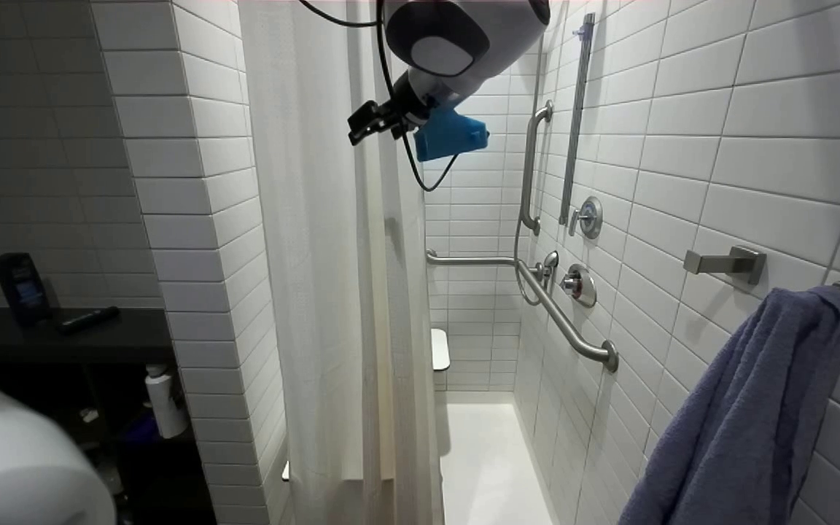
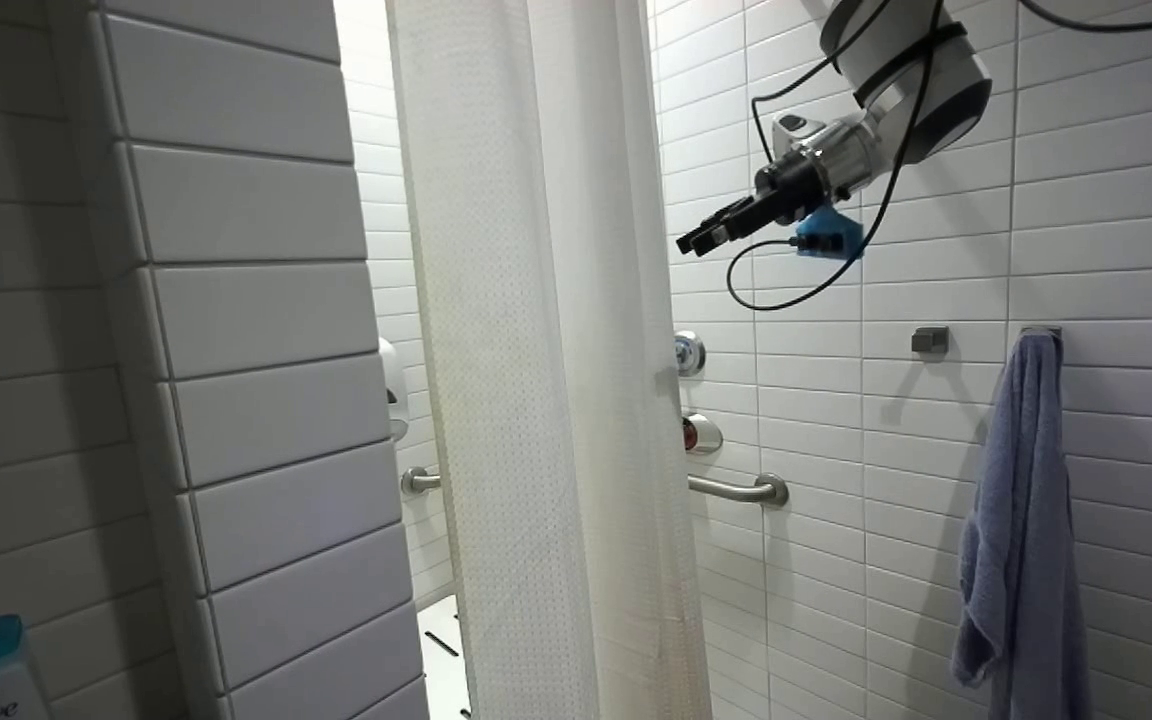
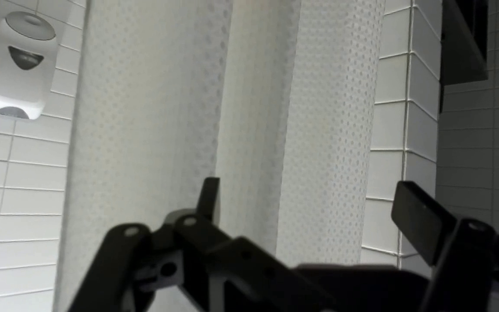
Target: Pull the shower curtain slightly to the right
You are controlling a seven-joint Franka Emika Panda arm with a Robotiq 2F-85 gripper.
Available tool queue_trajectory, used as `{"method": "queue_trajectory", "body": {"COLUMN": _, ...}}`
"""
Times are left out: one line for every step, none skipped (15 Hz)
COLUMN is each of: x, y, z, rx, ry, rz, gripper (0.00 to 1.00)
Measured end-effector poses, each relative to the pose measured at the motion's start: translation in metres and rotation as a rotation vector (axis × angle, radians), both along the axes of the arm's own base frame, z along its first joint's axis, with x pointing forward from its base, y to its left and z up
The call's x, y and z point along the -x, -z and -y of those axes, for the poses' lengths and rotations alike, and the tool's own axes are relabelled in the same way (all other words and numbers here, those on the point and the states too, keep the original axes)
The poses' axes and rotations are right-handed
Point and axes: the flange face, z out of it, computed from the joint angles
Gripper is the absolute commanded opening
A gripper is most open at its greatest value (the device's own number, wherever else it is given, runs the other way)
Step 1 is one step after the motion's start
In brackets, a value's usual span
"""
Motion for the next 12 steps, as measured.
{"method": "queue_trajectory", "body": {"x": 0.0, "y": 0.0, "z": 0.0001, "rx": -0.009, "ry": 0.009, "rz": -0.016, "gripper": 1.0}}
{"method": "queue_trajectory", "body": {"x": 0.0, "y": 0.0, "z": 0.0001, "rx": -0.017, "ry": 0.019, "rz": -0.031, "gripper": 1.0}}
{"method": "queue_trajectory", "body": {"x": 0.0, "y": 0.0, "z": 0.0001, "rx": -0.028, "ry": 0.03, "rz": -0.051, "gripper": 1.0}}
{"method": "queue_trajectory", "body": {"x": 0.0, "y": 0.0001, "z": 0.0001, "rx": -0.03, "ry": 0.032, "rz": -0.056, "gripper": 1.0}}
{"method": "queue_trajectory", "body": {"x": -0.0001, "y": 0.0003, "z": 0.0002, "rx": -0.03, "ry": 0.032, "rz": -0.056, "gripper": 1.0}}
{"method": "queue_trajectory", "body": {"x": -0.0002, "y": 0.0006, "z": 0.0004, "rx": -0.03, "ry": 0.032, "rz": -0.056, "gripper": 1.0}}
{"method": "queue_trajectory", "body": {"x": -0.0002, "y": 0.0008, "z": 0.0005, "rx": -0.03, "ry": 0.033, "rz": -0.057, "gripper": 1.0}}
{"method": "queue_trajectory", "body": {"x": -0.0003, "y": 0.0009, "z": 0.0007, "rx": -0.03, "ry": 0.033, "rz": -0.057, "gripper": 1.0}}
{"method": "queue_trajectory", "body": {"x": -0.0003, "y": 0.001, "z": 0.0009, "rx": -0.03, "ry": 0.033, "rz": -0.057, "gripper": 1.0}}
{"method": "queue_trajectory", "body": {"x": -0.0003, "y": 0.001, "z": 0.001, "rx": -0.03, "ry": 0.033, "rz": -0.057, "gripper": 1.0}}
{"method": "queue_trajectory", "body": {"x": -0.0003, "y": 0.001, "z": 0.001, "rx": -0.03, "ry": 0.033, "rz": -0.057, "gripper": 1.0}}
{"method": "queue_trajectory", "body": {"x": -0.0003, "y": 0.001, "z": 0.001, "rx": -0.03, "ry": 0.033, "rz": -0.057, "gripper": 1.0}}
